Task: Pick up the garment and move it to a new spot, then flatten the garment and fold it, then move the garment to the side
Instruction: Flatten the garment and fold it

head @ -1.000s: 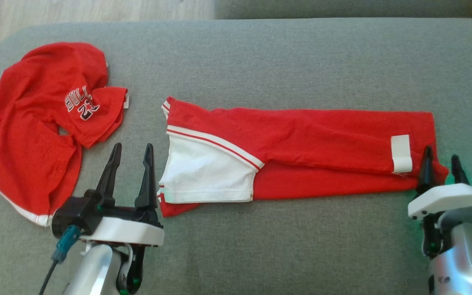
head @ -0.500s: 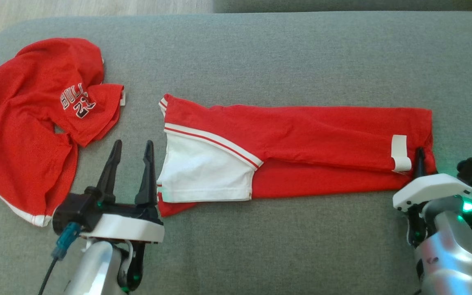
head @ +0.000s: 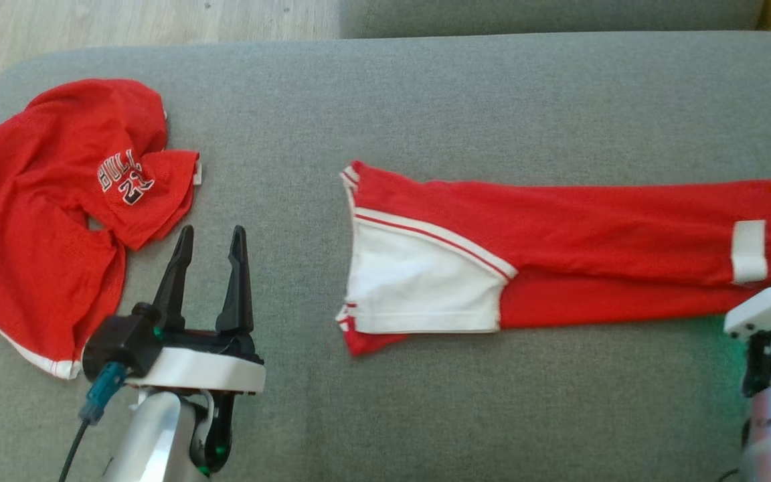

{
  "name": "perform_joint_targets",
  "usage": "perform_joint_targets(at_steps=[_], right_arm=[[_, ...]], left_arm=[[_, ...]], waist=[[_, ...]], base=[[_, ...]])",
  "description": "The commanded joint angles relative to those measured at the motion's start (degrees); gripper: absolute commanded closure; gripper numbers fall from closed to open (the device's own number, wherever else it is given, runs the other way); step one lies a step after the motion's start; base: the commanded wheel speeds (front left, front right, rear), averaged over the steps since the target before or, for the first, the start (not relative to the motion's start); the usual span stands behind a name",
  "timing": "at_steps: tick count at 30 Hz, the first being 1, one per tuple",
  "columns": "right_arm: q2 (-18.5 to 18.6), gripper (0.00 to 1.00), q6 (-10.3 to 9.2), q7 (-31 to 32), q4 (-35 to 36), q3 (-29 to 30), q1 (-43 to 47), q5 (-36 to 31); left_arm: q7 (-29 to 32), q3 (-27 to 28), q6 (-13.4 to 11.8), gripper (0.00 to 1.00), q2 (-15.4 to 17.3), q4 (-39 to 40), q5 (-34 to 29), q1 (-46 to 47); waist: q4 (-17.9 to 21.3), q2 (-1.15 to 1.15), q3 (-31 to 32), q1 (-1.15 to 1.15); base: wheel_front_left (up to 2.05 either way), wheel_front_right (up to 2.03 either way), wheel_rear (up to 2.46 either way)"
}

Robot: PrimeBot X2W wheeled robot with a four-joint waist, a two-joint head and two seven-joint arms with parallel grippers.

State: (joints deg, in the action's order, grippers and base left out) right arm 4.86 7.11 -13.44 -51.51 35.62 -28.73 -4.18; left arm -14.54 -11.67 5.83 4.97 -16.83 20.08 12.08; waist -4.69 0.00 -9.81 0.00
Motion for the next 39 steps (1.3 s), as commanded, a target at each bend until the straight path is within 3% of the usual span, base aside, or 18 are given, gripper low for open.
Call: perform_joint_targets(at_steps=[1, 7, 12, 16, 23, 29, 39], right_arm=[[0.0, 1.00, 0.37, 0.4, 3.3, -0.3, -1.5, -1.7], [-1.8, 1.00, 0.37, 1.6, 7.2, -4.1, -2.5, -2.6], [-2.0, 1.00, 0.37, 1.8, 5.5, -22.1, -3.2, 10.7], [-2.0, 1.00, 0.37, 3.1, 9.0, -37.0, -1.4, 23.1], [-2.0, 1.00, 0.37, 4.8, 14.3, -54.4, 2.5, 34.8], [-2.0, 1.00, 0.37, 5.3, 14.1, -62.4, 3.3, 39.5], [-2.0, 1.00, 0.37, 2.1, 6.5, -71.0, -0.6, 48.8]], left_arm=[[-0.5, 2.4, 0.3, 0.00, 0.3, 1.4, -0.5, 1.4], [-0.5, 2.8, 0.5, 0.00, -0.1, 1.0, -0.6, 0.5], [-0.5, 2.5, 0.7, 0.00, -0.7, 0.6, -0.5, -0.2], [-0.5, 2.4, 0.8, 0.00, -1.0, 0.6, -0.6, -0.7], [-0.5, 2.0, 0.9, 0.00, -1.3, 0.3, -0.6, -1.3], [-0.5, 1.4, 1.0, 0.00, -1.5, -0.2, -0.6, -1.2], [-0.5, 0.3, 1.2, 0.00, -1.8, -1.0, -0.2, -0.8]], waist=[[0.0, 0.00, 0.4, 0.00], [0.2, 0.00, 2.6, 0.00], [-0.8, 0.00, 5.0, 0.00], [-2.0, 0.00, 6.3, 0.00], [-5.8, 0.00, 7.1, 0.00], [-9.3, 0.00, 6.2, 0.00], [-13.2, 0.00, 4.7, 0.00]], base=[[0.00, 0.00, 0.00], [0.00, 0.00, 0.00], [0.00, 0.00, 0.00], [0.00, 0.00, 0.00], [0.00, 0.00, 0.00], [0.00, 0.00, 0.00], [0.00, 0.00, 0.00]])
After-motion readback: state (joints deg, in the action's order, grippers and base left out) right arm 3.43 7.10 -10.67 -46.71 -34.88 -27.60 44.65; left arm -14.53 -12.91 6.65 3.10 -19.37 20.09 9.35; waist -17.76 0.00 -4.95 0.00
